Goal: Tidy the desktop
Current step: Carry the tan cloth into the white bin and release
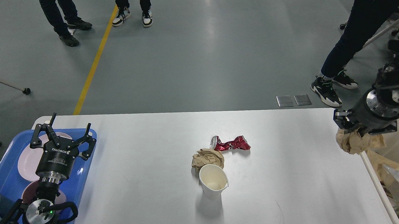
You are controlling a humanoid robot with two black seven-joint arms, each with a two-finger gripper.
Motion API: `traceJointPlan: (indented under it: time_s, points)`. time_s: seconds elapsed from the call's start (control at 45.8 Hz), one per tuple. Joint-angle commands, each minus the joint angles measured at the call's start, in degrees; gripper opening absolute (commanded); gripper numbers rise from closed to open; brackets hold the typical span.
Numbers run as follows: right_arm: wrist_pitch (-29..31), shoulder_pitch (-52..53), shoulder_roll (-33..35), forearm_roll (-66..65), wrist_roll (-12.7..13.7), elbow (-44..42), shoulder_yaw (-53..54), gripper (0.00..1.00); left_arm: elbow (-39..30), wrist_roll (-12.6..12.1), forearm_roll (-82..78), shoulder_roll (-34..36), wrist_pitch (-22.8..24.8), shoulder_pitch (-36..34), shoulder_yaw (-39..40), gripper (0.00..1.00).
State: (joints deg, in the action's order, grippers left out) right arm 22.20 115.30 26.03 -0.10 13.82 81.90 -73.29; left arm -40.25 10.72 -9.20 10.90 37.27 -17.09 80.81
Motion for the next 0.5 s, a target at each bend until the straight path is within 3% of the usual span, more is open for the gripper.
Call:
traceJointPlan:
  time_s: [0.0,0.109,0.262,0.48]
  points:
    - [6.0,11.4,0.0,0.0,-0.5,7.3,-3.0,0.0,0.0,0.0,0.0,0.0,0.0,-0.1,0.0,0.96]
    - [8.1,18.0,-0.1,0.2,-1.2,12.3,-5.6,0.0,0.0,0.0,0.0,0.0,0.0,0.0,0.0,0.96]
    - [8.7,22.2,-0.5,0.8,-8.4,13.8,-9.4,0.0,0.0,0.0,0.0,0.0,0.0,0.0,0.0,0.96]
    - [8.6,22.2,-0.2,0.7,-8.5,13.5,-11.1,0.0,0.0,0.0,0.0,0.0,0.0,0.0,0.0,0.96]
